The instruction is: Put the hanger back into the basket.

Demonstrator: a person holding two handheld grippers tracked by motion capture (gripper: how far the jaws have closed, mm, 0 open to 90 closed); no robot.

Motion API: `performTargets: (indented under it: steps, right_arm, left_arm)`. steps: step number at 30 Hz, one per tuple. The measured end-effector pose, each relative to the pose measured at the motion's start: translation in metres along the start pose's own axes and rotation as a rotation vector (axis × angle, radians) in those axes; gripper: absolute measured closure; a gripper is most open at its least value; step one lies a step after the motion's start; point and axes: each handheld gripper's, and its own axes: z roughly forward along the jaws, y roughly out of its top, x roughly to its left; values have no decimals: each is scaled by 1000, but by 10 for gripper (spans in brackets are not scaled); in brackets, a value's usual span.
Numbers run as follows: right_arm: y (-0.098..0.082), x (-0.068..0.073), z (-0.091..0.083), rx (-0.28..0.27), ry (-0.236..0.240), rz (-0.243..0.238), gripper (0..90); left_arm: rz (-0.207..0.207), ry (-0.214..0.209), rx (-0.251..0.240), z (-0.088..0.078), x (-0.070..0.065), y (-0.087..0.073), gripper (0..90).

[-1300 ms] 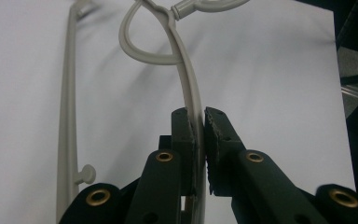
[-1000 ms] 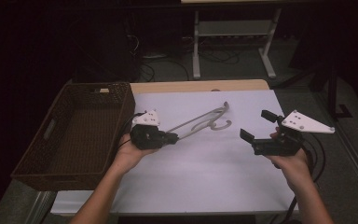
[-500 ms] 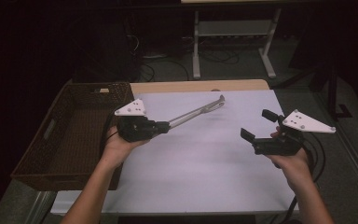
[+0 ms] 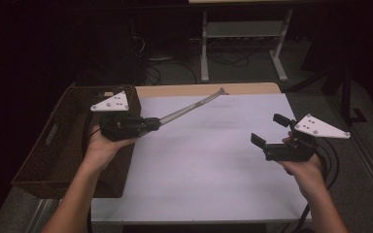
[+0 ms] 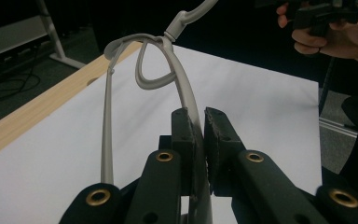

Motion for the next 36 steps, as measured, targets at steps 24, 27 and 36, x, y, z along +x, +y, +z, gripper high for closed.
performTargets:
  steps: [24, 27, 36]
  right_arm:
    - [-2, -1, 4, 16, -11, -2, 0]
    - [-2, -1, 4, 15, -11, -6, 0]
    - [-4, -2, 5, 23, -18, 1, 0]
  left_arm:
    - [-28, 131, -58, -101, 18, -4, 838]
    - [-40, 148, -75, -114, 19, -6, 838]
    - [-57, 208, -80, -157, 19, -15, 838]
